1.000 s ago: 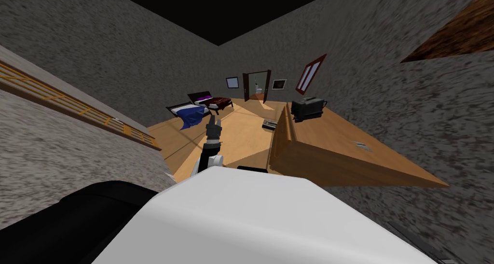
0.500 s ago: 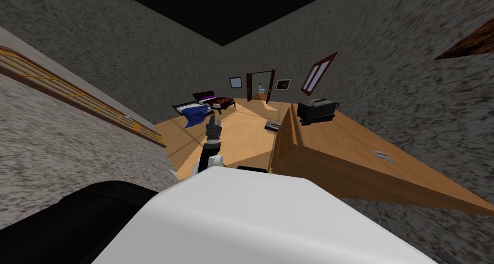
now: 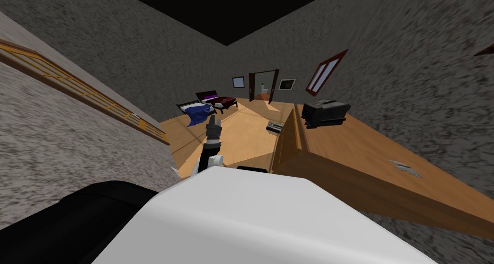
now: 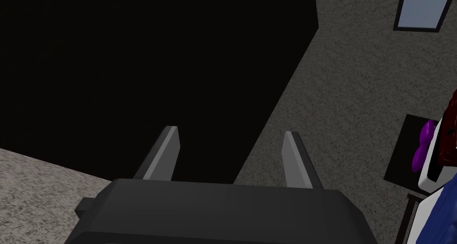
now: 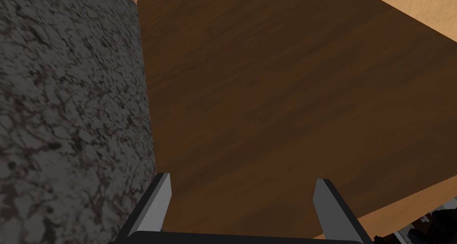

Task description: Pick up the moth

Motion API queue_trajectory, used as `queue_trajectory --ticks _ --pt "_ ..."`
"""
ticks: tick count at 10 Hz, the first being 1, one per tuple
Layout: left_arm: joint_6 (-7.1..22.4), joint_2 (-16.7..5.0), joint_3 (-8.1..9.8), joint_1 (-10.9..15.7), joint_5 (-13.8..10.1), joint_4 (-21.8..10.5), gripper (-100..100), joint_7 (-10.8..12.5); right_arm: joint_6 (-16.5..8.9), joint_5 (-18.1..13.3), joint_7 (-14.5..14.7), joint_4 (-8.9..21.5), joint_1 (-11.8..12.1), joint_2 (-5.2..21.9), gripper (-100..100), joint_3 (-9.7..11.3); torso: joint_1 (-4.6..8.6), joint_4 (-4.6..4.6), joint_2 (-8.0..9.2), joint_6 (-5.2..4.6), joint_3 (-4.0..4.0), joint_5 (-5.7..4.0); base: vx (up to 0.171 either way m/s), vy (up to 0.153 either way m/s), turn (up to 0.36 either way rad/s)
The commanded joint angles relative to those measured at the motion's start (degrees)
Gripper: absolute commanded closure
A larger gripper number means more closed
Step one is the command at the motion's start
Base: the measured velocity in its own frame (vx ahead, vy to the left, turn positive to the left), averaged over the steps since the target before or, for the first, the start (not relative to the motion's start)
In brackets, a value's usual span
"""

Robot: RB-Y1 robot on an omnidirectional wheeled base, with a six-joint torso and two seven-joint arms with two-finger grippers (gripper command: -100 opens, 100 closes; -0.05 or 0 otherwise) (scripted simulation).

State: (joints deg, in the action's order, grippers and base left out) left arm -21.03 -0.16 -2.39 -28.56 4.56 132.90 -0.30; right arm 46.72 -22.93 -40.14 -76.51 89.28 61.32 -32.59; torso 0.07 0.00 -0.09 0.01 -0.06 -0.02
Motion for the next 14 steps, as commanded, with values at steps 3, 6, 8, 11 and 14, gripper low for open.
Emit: queue_trajectory --ticks 3,6,8,11,14 --pt "0.00 0.00 0.00 0.00 0.00 0.00 0 0.00 1.09 -2.26 -3.46 4.16 2.85 6.43 -100 -1.99 0.06 0.00 0.00 -0.01 0.00 -0.02 0.054 -0.027 0.084" --pt "0.00 0.00 0.00 0.00 0.00 0.00 0 0.00 1.83 -3.22 -4.86 6.76 4.02 10.80 -100 -2.87 0.11 0.00 -0.01 -0.01 -0.01 -0.02 0.051 -0.036 0.060" --pt "0.00 0.00 0.00 0.00 0.00 0.00 0 0.00 2.55 -4.14 -6.18 8.77 5.06 13.89 -100 -3.70 0.11 0.00 0.00 0.01 0.00 -0.03 0.047 -0.039 0.072" --pt "0.00 0.00 0.00 0.00 0.00 0.00 0 0.00 3.90 -5.81 -8.58 12.33 6.81 18.99 -100 -5.15 0.11 0.01 0.02 -0.02 0.01 -0.04 0.053 -0.046 0.066" --pt "0.00 0.00 0.00 0.00 0.00 0.00 0 0.00 5.07 -7.22 -10.61 15.22 8.14 23.64 -100 -6.33 0.14 0.01 0.04 -0.01 0.02 -0.04 0.050 -0.055 0.071"
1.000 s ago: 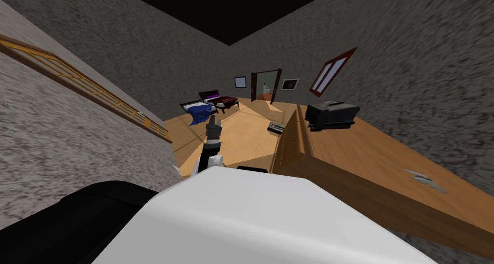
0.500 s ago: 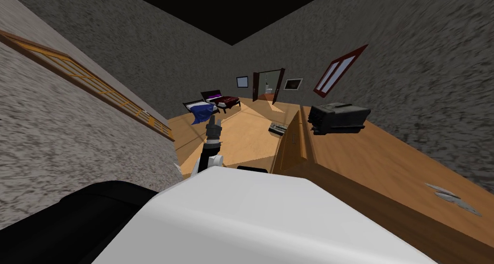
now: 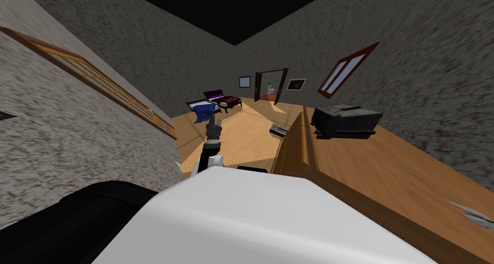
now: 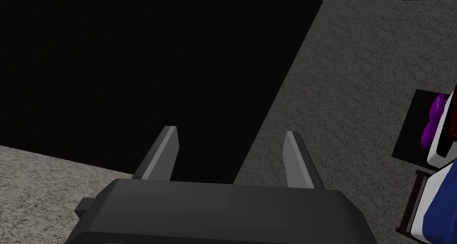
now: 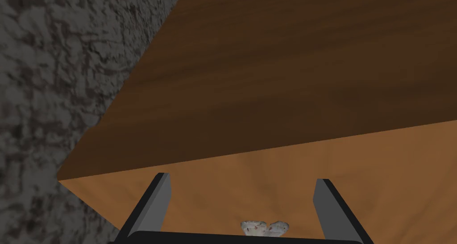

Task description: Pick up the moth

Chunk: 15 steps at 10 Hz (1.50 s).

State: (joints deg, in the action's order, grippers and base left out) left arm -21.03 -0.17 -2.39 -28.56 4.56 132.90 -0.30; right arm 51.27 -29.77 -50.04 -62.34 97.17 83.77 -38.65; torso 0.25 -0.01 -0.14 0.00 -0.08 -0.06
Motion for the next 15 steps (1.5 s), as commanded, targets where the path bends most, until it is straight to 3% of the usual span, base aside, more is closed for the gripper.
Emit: queue_trajectory --ticks 1,4,6,7,8,9,12,13,14,15 --pt "0.00 0.00 0.00 0.00 0.00 0.00 0 0.00 0.51 -0.39 -0.70 1.05 0.25 2.32 -100 -0.28 0.00 0.00 0.00 0.00 0.00 0.00 0.056 -0.059 0.036" --pt "0.00 0.00 0.00 0.00 0.00 0.00 0 0.00 1.83 -1.90 -2.89 4.00 1.54 7.93 -100 -1.53 0.02 0.00 0.01 0.00 0.00 -0.01 0.054 -0.068 0.071" --pt "0.00 0.00 0.00 0.00 0.00 0.00 0 0.00 2.41 -2.54 -3.81 5.16 2.04 10.29 -100 -2.03 0.03 -0.01 -0.02 -0.02 -0.01 -0.02 0.058 -0.067 0.053" --pt "0.00 0.00 0.00 0.00 0.00 0.00 0 0.00 2.26 -2.42 -3.60 4.77 2.03 9.57 -100 -2.12 -0.02 0.00 0.01 -0.03 0.00 -0.01 0.023 -0.026 0.019" --pt "0.00 0.00 0.00 0.00 0.00 0.00 0 0.00 2.31 -2.48 -3.75 4.79 2.09 9.70 0 -2.23 -0.15 0.03 0.13 -0.07 0.08 0.01 0.006 -0.006 0.000" --pt "0.00 0.01 0.00 0.00 0.00 0.00 0 0.00 0.36 -2.20 -3.75 3.30 1.18 9.87 -100 -0.37 -0.24 0.06 0.23 -0.07 0.13 0.04 0.022 -0.017 -0.026" --pt "0.00 0.00 0.00 0.00 0.00 0.00 0 0.00 -2.06 -1.85 -3.76 1.43 0.05 10.08 -100 1.93 -0.18 0.06 0.21 -0.08 0.13 0.03 0.026 -0.026 -0.023" --pt "0.00 0.00 0.00 0.00 0.00 0.00 0 0.00 -1.35 -1.92 -3.69 1.89 0.28 9.96 -100 1.42 -0.18 0.06 0.22 -0.08 0.13 0.02 0.008 -0.010 -0.003" --pt "0.00 0.01 0.00 0.00 0.00 0.00 0 0.00 -1.58 -1.88 -3.66 1.83 0.21 9.98 100 1.58 -0.24 0.07 0.26 -0.07 0.15 0.04 0.000 0.000 0.000" --pt "0.00 0.01 0.00 0.00 0.00 0.00 0 0.00 -1.56 -1.89 -3.66 1.84 0.22 9.98 100 1.56 -0.27 0.08 0.29 -0.08 0.17 0.06 0.000 0.000 0.000"
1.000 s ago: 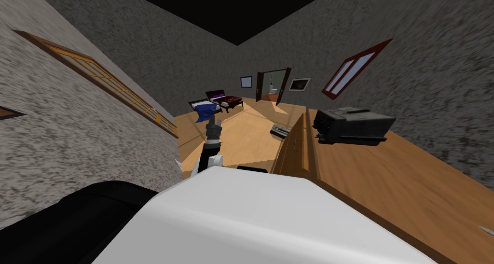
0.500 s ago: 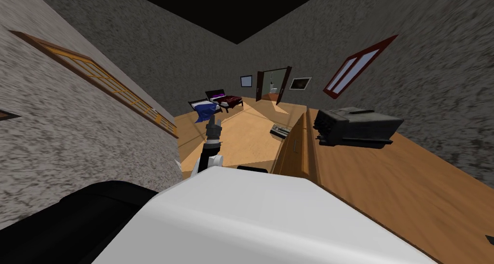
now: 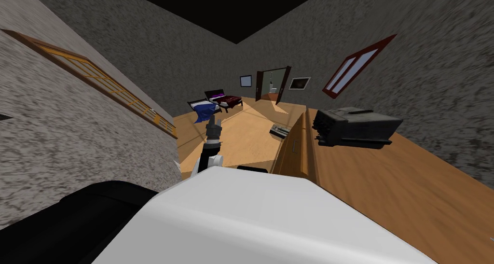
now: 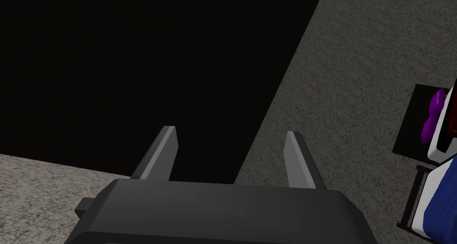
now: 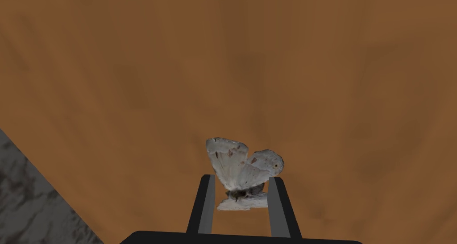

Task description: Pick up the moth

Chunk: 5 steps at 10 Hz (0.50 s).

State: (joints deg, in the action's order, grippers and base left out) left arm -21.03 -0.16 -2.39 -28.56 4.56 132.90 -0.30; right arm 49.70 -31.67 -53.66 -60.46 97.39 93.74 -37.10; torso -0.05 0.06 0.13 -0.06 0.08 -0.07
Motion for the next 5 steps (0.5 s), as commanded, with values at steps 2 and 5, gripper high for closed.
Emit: queue_trajectory --ticks 2,5 --pt "0.00 0.00 0.00 0.00 0.00 0.00 0 0.00 0.01 0.01 0.01 0.00 -0.01 0.00 100 -0.01 0.01 -0.01 -0.02 -0.01 -0.02 -0.02 0.000 0.000 0.000" --pt "0.00 0.00 0.00 0.00 0.00 0.00 0 0.00 1.94 -0.29 -0.13 1.42 0.95 -0.10 100 -1.92 0.01 -0.03 -0.05 0.00 -0.04 -0.04 -0.007 0.008 0.015"
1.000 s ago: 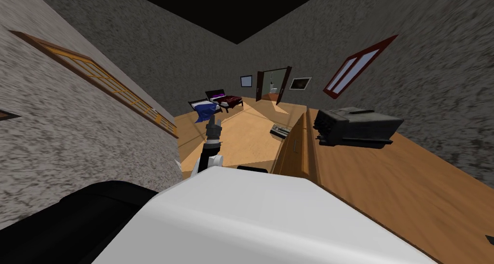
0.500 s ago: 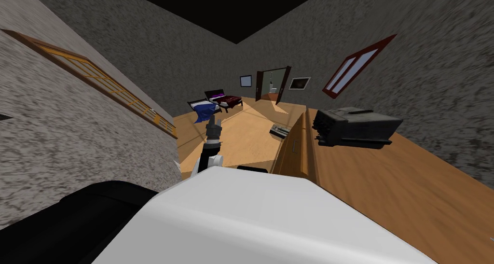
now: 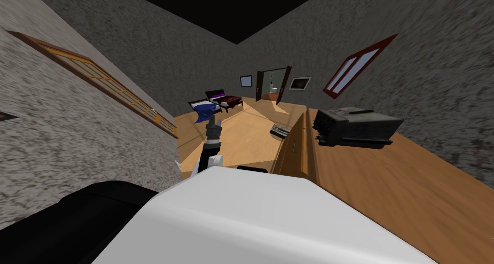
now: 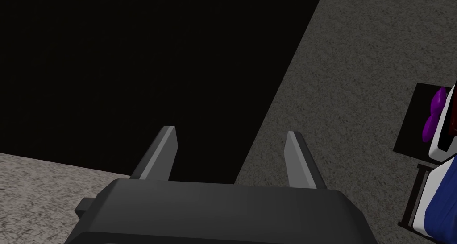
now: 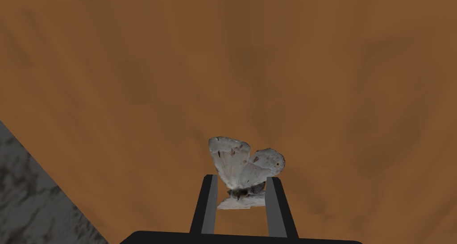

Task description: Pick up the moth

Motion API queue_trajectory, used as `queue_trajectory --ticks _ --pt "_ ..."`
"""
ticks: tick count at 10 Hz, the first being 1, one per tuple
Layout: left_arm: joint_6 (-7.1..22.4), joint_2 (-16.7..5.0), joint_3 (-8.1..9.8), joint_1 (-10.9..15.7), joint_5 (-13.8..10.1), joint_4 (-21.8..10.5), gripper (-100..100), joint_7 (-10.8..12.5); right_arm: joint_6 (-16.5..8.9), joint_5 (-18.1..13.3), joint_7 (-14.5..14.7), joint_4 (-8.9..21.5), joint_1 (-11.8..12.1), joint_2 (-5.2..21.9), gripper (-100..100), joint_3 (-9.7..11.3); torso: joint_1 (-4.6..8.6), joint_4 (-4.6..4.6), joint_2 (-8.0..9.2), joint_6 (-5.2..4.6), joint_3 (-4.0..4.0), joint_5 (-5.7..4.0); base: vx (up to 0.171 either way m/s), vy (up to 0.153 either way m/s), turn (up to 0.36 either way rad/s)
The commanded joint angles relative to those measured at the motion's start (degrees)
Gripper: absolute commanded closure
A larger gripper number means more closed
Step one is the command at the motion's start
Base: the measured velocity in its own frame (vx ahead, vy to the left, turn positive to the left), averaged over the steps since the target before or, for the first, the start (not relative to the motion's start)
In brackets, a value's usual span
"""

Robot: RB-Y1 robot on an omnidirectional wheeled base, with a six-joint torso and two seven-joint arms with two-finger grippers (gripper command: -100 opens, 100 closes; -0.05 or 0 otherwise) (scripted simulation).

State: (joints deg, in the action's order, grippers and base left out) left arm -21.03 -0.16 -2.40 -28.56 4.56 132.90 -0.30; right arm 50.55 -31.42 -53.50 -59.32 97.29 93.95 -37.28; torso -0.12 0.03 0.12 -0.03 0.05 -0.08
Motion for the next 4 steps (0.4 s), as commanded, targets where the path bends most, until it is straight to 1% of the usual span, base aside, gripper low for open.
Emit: queue_trajectory --ticks 1,2,3,4 --pt "0.00 0.00 0.00 0.00 0.00 0.00 0 0.00 1.08 -0.54 -0.29 0.28 1.06 -0.31 100 -1.74 0.00 0.00 0.00 0.00 0.00 0.00 -0.024 0.031 0.025" --pt "0.00 0.00 0.00 0.00 0.00 0.00 0 0.00 2.54 -0.75 -0.28 1.40 1.74 -0.44 100 -3.12 -0.07 0.01 0.03 -0.04 0.02 0.02 -0.027 0.033 0.014" --pt "0.00 0.00 0.00 0.00 0.00 0.00 0 0.00 1.79 -0.64 -0.28 0.97 1.40 -0.31 100 -2.49 -0.09 0.01 0.05 -0.04 0.03 0.04 -0.013 0.014 0.002" --pt "0.00 0.00 0.00 0.00 0.00 0.00 0 0.00 2.07 -0.65 -0.27 1.13 1.44 -0.31 0 -2.62 -0.03 0.01 0.03 -0.05 0.02 0.00 0.000 0.000 0.000"
